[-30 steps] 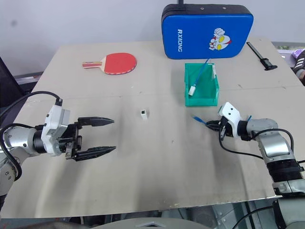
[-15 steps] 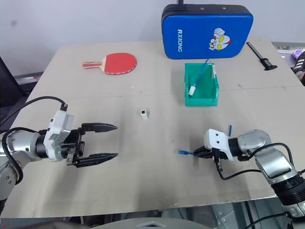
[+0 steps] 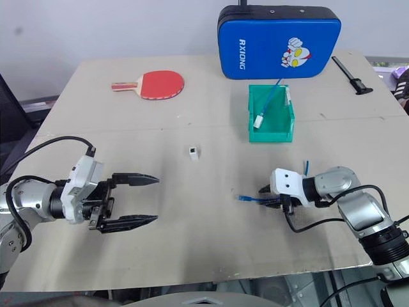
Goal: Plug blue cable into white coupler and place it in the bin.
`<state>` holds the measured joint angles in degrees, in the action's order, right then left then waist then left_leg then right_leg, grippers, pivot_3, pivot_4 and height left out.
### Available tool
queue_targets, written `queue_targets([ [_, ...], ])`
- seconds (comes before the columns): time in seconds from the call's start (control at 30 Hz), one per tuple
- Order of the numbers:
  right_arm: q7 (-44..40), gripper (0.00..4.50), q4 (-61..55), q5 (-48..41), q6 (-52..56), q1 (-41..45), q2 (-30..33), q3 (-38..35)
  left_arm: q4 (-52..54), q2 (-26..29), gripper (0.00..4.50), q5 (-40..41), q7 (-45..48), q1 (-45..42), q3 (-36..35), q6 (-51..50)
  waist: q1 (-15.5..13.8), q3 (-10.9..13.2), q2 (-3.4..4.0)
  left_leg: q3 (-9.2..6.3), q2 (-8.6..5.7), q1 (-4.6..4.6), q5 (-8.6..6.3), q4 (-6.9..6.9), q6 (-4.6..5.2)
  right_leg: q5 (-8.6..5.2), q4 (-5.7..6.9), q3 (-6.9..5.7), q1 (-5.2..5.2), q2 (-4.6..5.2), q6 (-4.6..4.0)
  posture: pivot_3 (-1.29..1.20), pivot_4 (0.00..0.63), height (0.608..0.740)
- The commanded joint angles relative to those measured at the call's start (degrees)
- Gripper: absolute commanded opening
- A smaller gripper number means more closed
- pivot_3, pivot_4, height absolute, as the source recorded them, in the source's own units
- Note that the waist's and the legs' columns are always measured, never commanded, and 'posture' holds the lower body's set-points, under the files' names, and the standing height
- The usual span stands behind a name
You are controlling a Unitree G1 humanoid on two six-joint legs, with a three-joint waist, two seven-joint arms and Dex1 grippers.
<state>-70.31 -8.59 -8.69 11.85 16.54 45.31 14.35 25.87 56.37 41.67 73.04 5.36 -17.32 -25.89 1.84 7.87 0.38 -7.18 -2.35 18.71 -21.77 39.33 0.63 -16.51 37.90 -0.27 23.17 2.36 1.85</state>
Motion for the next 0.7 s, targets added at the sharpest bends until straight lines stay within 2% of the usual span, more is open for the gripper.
queue_targets([
  [0.03,-0.06,3.64,-3.75,-3.69,1.12,-1.93,1.97,-4.96,2.56,-0.31,4.50,0.08,-0.12,-0.56,1.28,0.27,-0.22,0.00,0.00,0.00,0.00,0.00,0.00,0.00,0.00,0.00,0.00,0.00,0.00,0.00,0.00,0.00,0.150,0.740],
  [0.1,0.53,4.46,-5.98,-7.15,2.66,-4.37,2.65,-9.08,3.67,-1.28,4.50,-0.53,-1.17,-0.90,3.53,0.39,-0.48,0.00,0.00,0.01,-0.01,0.01,0.00,0.00,0.00,0.00,-0.02,0.01,0.00,0.01,0.00,0.00,0.150,0.740],
  [0.2,1.69,4.46,-9.05,-11.97,5.61,-7.89,3.08,-14.72,4.35,-2.82,4.50,-1.81,-2.79,-2.35,6.98,0.59,-0.92,0.00,0.00,0.03,-0.01,0.02,0.00,0.01,0.00,0.00,-0.03,0.02,0.00,0.01,0.00,0.00,0.150,0.740],
  [0.33,2.97,4.46,-15.53,-20.91,10.55,-19.82,2.83,-26.32,1.83,-8.99,4.50,-9.62,-8.22,-10.99,19.23,0.53,-2.79,-0.02,0.00,-0.05,-0.02,0.02,0.00,0.01,0.00,0.00,0.00,-0.08,-0.06,0.05,0.00,0.00,0.150,0.740],
  [0.47,0.25,4.46,-18.12,-24.02,2.35,-33.67,-1.98,-33.66,-3.60,-16.80,4.50,-18.03,-11.37,-18.47,30.52,2.07,-2.89,-0.16,-0.23,-0.12,-0.15,0.03,0.00,0.10,0.01,0.01,0.04,-0.07,-0.16,0.08,0.02,0.00,0.150,0.740],
  [0.57,-0.56,4.46,-18.31,-24.55,-1.75,-40.48,-4.54,-37.46,-8.51,-20.19,4.50,-28.26,-14.66,-22.90,38.66,4.65,-2.15,-0.17,-0.20,-0.02,-0.22,-0.07,0.00,0.19,0.02,0.01,0.14,0.11,-0.18,0.05,0.02,0.00,0.150,0.740],
  [0.7,0.14,4.46,-17.64,-21.84,-5.39,-46.11,-4.96,-40.50,-15.31,-24.62,4.50,-31.00,-11.84,-27.80,44.13,7.36,-1.72,-0.17,-0.20,-0.03,-0.25,-0.41,0.00,0.15,0.02,0.02,0.26,0.32,-0.38,-0.02,0.04,0.00,0.150,0.740],
])
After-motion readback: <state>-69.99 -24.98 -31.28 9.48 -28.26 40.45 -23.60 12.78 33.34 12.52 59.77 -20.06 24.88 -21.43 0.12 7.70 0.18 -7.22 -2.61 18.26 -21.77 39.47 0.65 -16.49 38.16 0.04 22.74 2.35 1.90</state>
